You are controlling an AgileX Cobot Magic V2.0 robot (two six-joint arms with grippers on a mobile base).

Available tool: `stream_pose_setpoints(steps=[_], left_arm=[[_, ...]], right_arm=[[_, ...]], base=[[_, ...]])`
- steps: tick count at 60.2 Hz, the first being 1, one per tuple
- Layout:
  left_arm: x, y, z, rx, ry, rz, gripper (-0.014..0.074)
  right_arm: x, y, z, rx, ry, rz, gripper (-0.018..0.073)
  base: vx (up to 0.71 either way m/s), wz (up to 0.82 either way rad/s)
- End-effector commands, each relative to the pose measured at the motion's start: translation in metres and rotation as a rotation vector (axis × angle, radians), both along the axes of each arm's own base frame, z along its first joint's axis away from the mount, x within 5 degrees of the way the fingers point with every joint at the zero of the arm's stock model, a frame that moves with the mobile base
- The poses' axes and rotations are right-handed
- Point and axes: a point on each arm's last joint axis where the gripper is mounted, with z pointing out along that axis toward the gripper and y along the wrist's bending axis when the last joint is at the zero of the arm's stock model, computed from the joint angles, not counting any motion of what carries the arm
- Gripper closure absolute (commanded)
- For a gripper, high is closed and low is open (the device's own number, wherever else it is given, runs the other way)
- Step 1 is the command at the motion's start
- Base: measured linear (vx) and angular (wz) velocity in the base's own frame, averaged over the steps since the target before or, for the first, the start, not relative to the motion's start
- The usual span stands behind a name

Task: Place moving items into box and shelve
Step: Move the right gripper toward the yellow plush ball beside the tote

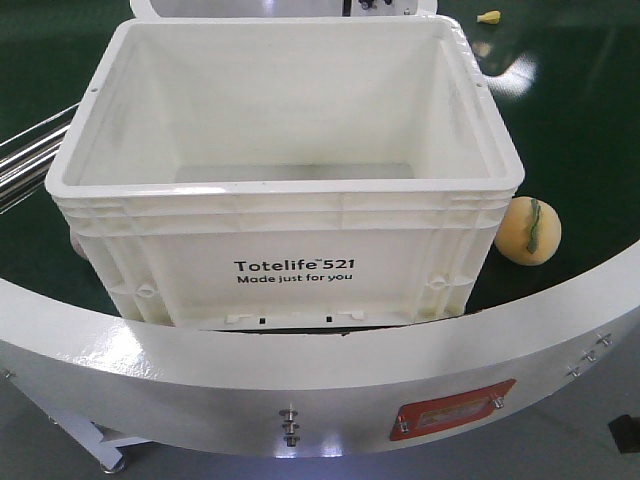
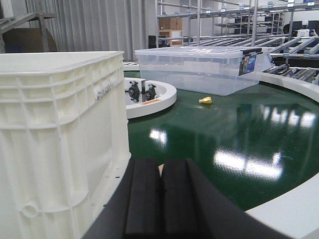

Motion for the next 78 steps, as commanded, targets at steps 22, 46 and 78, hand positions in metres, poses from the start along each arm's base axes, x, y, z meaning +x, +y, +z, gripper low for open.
stream_pose_setpoints(steps=[22, 46, 78], left_arm=[[0.000, 0.000, 0.000, -0.007, -0.077, -0.006, 0.0613], [-0.011, -0.001, 0.052, -0.053, -0.219, -0.012, 0.0613], [0.008, -0.001, 0.154, -0.071, 0.238, -0.016, 0.0613]], right_arm=[[-0.001, 0.000, 0.003, -0.009, -0.087, -0.001, 0.0575], [-0.008, -0.001, 0.040, 0.012, -0.166, 0.000, 0.0575], [0.050, 0.004, 0.119, -0.070, 0.284, -0.005, 0.0575]], base=[[0.00, 0.00], [0.00, 0.00], [0.00, 0.00]])
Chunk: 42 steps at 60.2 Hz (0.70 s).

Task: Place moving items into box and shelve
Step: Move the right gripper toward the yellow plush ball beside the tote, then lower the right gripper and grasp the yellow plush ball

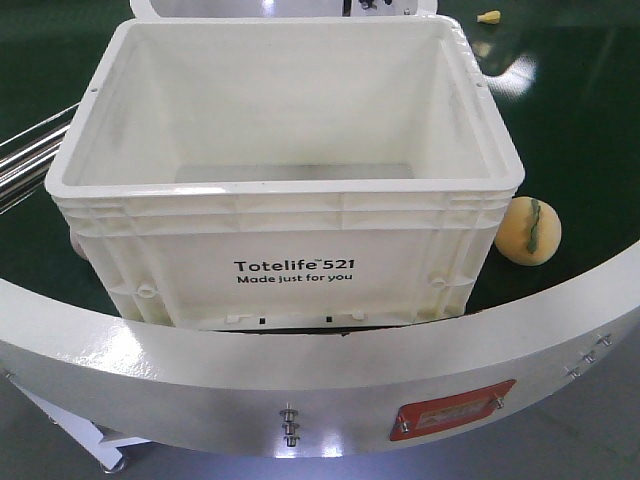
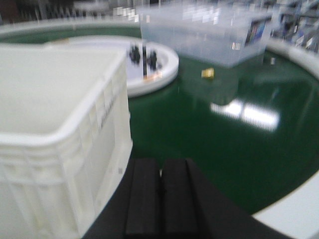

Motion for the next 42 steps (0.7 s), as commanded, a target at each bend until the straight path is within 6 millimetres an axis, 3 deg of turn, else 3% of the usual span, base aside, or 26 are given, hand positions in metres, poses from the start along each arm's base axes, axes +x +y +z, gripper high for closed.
stream_pose_setpoints(steps=[1, 16, 22, 29, 36, 42], left_arm=[[0.013, 0.000, 0.003, -0.022, 0.049, -0.005, 0.0613], [0.033, 0.001, -0.029, -0.034, 0.253, -0.004, 0.0606], [0.035, 0.001, -0.037, -0.040, 0.285, -0.001, 0.0547], [0.036, 0.001, -0.036, -0.030, 0.282, 0.002, 0.0391], [0.036, 0.001, -0.036, -0.029, 0.283, 0.002, 0.0176], [0.036, 0.001, -0.036, -0.029, 0.283, 0.002, 0.0048]], right_arm=[[0.016, 0.001, 0.005, -0.018, 0.030, 0.003, 0.0575], [0.050, 0.004, -0.024, -0.037, 0.260, 0.002, 0.0570], [0.060, 0.005, -0.032, -0.028, 0.326, -0.005, 0.0522], [0.069, 0.006, -0.038, -0.033, 0.377, -0.005, 0.0373], [0.077, 0.007, -0.036, -0.028, 0.407, -0.011, 0.0160], [0.083, 0.007, -0.035, -0.027, 0.428, -0.015, -0.0009]], base=[[0.00, 0.00], [0.00, 0.00], [0.00, 0.00], [0.00, 0.00], [0.00, 0.00], [0.00, 0.00]])
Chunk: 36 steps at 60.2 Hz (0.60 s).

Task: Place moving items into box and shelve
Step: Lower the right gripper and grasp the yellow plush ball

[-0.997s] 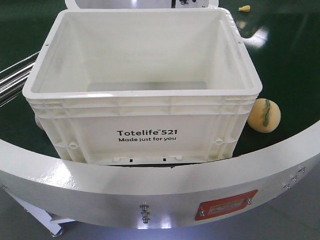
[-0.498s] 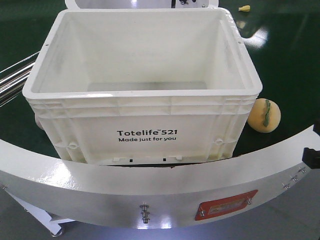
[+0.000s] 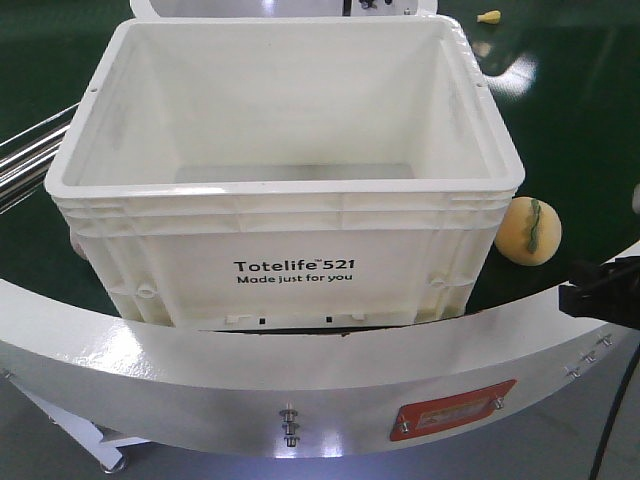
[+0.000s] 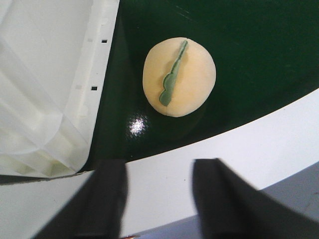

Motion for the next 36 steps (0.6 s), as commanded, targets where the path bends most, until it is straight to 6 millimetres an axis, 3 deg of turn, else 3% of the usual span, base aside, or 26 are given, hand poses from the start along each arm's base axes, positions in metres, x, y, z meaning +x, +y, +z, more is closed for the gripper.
stream_pose_setpoints(steps=[1, 9, 21, 36], left_arm=[[0.005, 0.000, 0.014, -0.004, -0.094, 0.001, 0.0036], [0.005, 0.000, 0.013, -0.005, -0.090, 0.001, -0.0018], [0.005, 0.000, 0.013, -0.005, -0.089, 0.001, -0.0002], [0.004, 0.000, 0.013, -0.005, -0.082, 0.001, 0.0020]], right_arm=[[0.012, 0.000, 0.018, -0.001, -0.083, 0.000, -0.0036], [0.027, 0.000, 0.020, 0.003, -0.051, -0.030, -0.0131], [0.061, -0.001, 0.022, -0.020, 0.014, -0.067, -0.0120], [0.112, -0.026, 0.007, 0.044, 0.155, -0.130, -0.0113]], base=[[0.00, 0.00], [0.00, 0.00], [0.00, 0.00], [0.00, 0.00]])
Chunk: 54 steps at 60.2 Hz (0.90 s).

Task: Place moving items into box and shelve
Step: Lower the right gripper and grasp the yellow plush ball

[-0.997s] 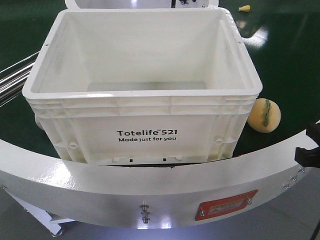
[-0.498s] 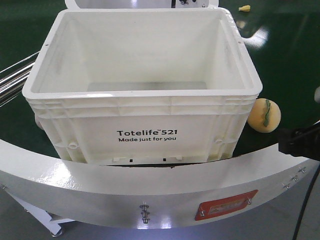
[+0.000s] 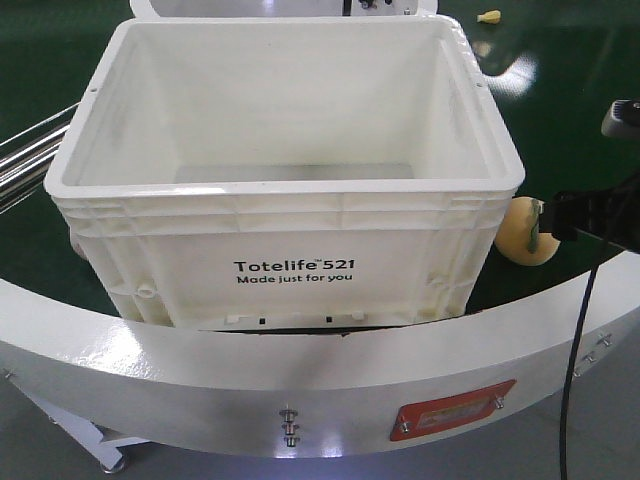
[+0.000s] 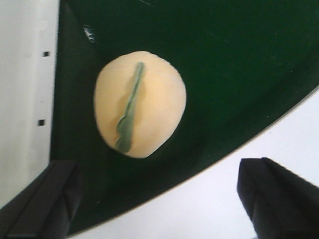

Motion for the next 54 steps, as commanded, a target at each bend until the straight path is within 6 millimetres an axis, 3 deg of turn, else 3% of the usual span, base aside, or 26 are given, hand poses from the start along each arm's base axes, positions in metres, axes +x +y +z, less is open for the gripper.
stream_pose_setpoints(steps=[1, 20, 33, 40, 54], left_arm=[[0.004, 0.000, 0.013, -0.003, -0.083, -0.001, 0.0020], [0.005, 0.000, 0.013, -0.005, -0.085, -0.001, 0.0020], [0.005, 0.000, 0.013, -0.005, -0.088, -0.001, 0.0020], [0.005, 0.000, 0.014, -0.005, -0.093, -0.001, 0.0020], [0.005, 0.000, 0.014, -0.004, -0.092, -0.001, 0.0020]], right_arm=[[0.020, -0.009, 0.009, 0.018, -0.062, 0.018, -0.0113], [0.074, -0.007, -0.026, 0.094, -0.061, 0.111, -0.0105], [0.086, -0.008, -0.053, 0.083, -0.021, 0.127, -0.0080], [0.085, -0.008, -0.058, 0.089, 0.012, 0.139, -0.0027], [0.084, -0.007, -0.059, 0.094, 0.032, 0.147, 0.0192]], base=[[0.00, 0.00], [0.00, 0.00], [0.00, 0.00], [0.00, 0.00], [0.00, 0.00]])
